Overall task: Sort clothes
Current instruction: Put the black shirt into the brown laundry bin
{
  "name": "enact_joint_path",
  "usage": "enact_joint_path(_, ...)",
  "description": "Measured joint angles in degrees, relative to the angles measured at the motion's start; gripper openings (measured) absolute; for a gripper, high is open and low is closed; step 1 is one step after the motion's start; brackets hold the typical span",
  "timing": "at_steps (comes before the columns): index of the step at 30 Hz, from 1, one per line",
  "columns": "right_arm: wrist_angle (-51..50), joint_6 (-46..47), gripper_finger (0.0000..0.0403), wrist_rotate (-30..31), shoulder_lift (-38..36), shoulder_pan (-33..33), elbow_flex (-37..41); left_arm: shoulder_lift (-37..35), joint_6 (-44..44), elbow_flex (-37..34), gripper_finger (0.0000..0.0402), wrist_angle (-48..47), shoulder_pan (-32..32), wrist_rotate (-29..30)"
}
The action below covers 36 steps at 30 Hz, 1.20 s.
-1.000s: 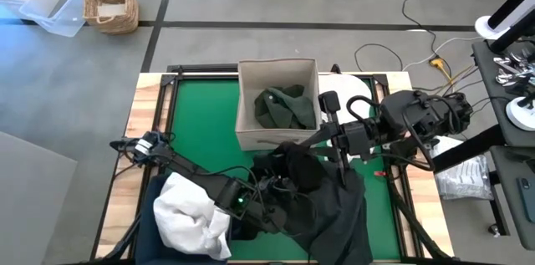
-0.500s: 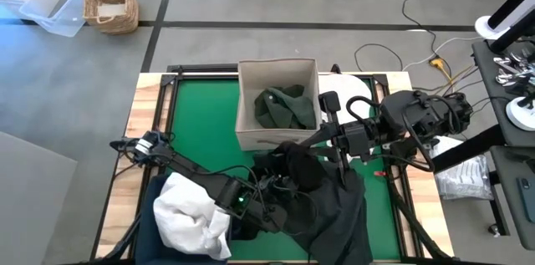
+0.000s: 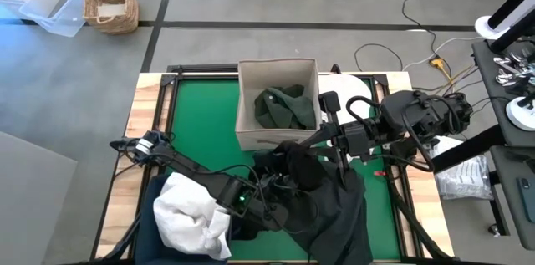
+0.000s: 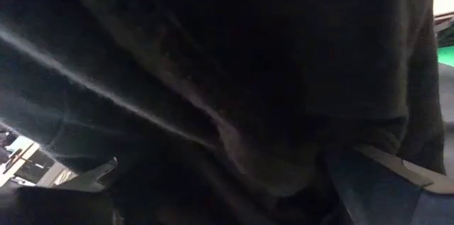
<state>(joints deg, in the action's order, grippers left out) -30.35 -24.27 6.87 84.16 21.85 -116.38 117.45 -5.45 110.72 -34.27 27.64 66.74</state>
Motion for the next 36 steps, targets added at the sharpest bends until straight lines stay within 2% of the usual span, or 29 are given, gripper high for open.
enact_joint_path(7,-0.8,0.5,0.0009,0.0,0.0,0.0,0.0,0.0,-0.1,-1.7,0.0266,0.0,-0.4,0.2)
enact_joint_path(11,-1.6,1.5,0.0009,0.0,0.0,0.0,0.0,0.0,1.5,-1.8,0.0215,-0.2,-0.8,0.2)
enact_joint_path(20,-4.2,2.3,0.0009,0.2,0.0,0.0,0.0,0.0,4.1,-1.8,0.0049,0.0,-0.6,0.3)
enact_joint_path(22,-4.2,2.3,0.0009,0.2,0.0,0.0,0.0,0.0,5.1,-1.8,0.0015,0.5,0.2,2.0)
enact_joint_path(28,-4.7,2.2,0.0009,0.6,-0.9,0.0,0.0,-0.1,9.3,1.5,0.0004,0.6,4.1,8.5)
enact_joint_path(32,-6.1,2.3,0.0011,0.7,-1.3,-0.1,0.0,-0.2,11.2,7.0,0.0002,-1.9,6.8,9.3)
enact_joint_path(36,-7.6,4.3,0.0023,1.0,-1.3,-0.2,0.0,-0.3,10.3,13.5,0.0001,-8.5,9.2,9.3)
